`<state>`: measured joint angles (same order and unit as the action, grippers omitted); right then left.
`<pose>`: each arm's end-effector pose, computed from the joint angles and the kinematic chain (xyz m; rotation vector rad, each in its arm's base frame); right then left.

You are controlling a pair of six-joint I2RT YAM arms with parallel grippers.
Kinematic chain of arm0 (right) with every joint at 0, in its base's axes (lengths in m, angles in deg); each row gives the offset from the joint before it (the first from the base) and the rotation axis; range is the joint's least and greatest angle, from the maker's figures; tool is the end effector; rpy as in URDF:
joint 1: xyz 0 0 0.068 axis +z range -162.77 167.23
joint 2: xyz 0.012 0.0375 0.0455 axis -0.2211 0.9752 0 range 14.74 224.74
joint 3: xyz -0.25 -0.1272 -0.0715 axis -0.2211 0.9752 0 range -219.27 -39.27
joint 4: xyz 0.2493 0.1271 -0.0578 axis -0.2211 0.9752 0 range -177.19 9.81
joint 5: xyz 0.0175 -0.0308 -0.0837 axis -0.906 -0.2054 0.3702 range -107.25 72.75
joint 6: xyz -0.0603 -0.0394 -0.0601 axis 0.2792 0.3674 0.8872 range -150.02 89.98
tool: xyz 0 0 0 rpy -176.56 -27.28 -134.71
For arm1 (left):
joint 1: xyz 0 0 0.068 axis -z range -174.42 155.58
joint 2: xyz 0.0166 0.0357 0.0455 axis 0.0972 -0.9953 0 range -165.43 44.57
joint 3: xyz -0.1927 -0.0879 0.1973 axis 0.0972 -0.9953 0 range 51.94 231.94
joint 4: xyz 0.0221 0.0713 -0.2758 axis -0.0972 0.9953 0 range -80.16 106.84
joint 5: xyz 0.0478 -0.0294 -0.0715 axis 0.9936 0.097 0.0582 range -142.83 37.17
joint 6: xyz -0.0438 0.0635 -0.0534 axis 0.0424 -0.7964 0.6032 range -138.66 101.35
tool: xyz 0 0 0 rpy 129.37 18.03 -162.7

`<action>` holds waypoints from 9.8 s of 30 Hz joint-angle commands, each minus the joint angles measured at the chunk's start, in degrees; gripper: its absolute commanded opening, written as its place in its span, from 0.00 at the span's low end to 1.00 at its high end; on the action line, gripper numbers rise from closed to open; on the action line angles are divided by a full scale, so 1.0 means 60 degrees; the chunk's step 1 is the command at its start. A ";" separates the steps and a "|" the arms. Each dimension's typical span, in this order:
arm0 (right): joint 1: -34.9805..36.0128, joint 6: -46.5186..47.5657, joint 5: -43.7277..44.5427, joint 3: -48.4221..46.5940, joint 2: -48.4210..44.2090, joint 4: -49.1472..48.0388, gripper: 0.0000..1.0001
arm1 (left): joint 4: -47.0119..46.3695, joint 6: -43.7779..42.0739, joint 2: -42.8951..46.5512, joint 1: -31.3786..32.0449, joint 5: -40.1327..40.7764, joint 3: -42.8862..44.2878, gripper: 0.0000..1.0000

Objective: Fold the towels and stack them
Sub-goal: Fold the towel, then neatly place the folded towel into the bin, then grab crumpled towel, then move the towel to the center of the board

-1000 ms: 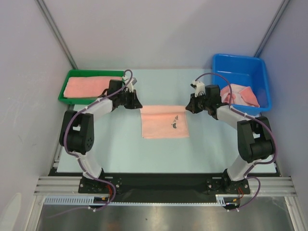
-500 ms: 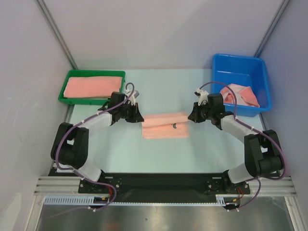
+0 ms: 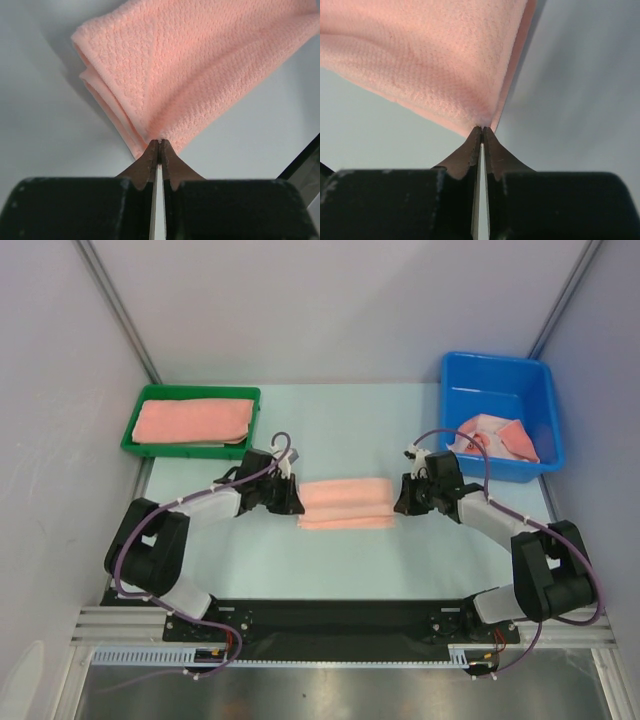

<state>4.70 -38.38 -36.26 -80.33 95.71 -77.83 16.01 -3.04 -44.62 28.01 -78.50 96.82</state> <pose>0.2994 0.1232 0.1469 -0.3470 2.4347 0.6043 0.3070 -0.1663 0.1326 0.3540 2.4900 -0.8335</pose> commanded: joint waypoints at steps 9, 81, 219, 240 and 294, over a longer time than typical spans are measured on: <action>0.0163 -0.0906 0.0296 -0.0261 -0.1336 0.2524 0.37 | 0.1927 0.0166 0.0860 0.0684 0.1611 0.0429 0.25; 0.0823 -0.3045 0.1015 0.0543 -0.0370 0.1414 0.00 | 0.1505 0.2084 0.0114 0.0992 0.2228 -0.0200 0.01; -0.1607 -0.1742 0.4704 -0.9543 0.2717 0.3695 1.00 | 0.5212 -0.0919 -0.2808 -0.3450 0.3504 0.9062 0.66; -0.4772 -0.1228 0.6200 -1.4807 0.9720 0.6466 0.95 | 0.3205 -0.0991 0.1666 -0.0165 0.2332 0.5339 1.00; 0.3065 -0.2314 0.2565 -0.2208 -0.1924 0.3139 0.63 | 0.2107 0.0619 0.3604 -0.0883 0.0560 0.1456 0.86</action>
<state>24.04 -55.75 -31.95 -87.37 85.63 -62.96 35.64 -2.49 -20.32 22.66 -69.91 107.07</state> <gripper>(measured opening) 0.625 0.866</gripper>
